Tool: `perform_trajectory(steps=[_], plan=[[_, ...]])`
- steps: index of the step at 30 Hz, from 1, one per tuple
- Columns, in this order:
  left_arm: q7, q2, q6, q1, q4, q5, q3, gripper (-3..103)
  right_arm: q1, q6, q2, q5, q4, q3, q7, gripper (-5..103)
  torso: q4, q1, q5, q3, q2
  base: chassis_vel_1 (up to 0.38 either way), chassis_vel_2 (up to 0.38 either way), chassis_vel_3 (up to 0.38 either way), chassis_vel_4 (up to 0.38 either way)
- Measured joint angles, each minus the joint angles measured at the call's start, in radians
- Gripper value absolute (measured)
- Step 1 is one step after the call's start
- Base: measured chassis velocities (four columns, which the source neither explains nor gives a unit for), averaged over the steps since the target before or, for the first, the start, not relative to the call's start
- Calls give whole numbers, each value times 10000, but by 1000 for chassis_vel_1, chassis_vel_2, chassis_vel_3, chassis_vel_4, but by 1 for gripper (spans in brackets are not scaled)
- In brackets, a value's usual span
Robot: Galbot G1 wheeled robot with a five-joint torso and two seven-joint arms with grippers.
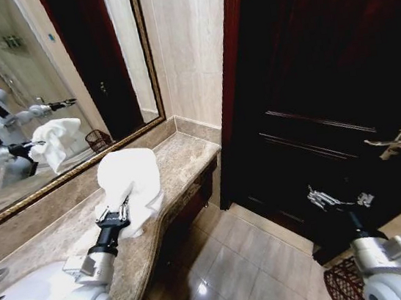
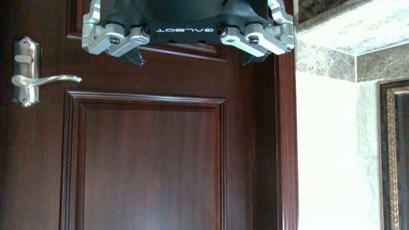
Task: Discard the used towel into the hamper.
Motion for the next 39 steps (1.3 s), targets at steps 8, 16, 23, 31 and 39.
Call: perform_trajectory(steps=[8, 16, 23, 31, 39], plan=[[-14, 47, -17, -260, 0, 112, 146, 14, 16, -180, 4, 115, 110, -55, 23, 100, 0, 2, -1, 1, -2, 0, 0, 0, 0], [100, 67, -1, -500, 67, 408, 319, 14, 77, -184, -83, 146, 55, -46, 71, 100, 0, 2, 0, 0, -2, 0, 0, 0, 0], [124, 36, 7, -503, 74, 489, 389, 14, 74, -185, -163, 146, -17, -45, 78, 100, 1, 2, -1, 0, -2, -30, -23, 17, 9], [99, 0, 6, -489, 0, 557, 445, 14, 62, -132, -244, 146, -29, -64, 78, 100, 0, 2, 1, 1, -2, -67, -101, 3, -8], [88, -28, 34, -505, -85, 618, 476, 14, 14, -88, -336, 289, -29, 24, 100, 100, 1, 1, -1, 0, -2, -54, -82, -57, -63]])
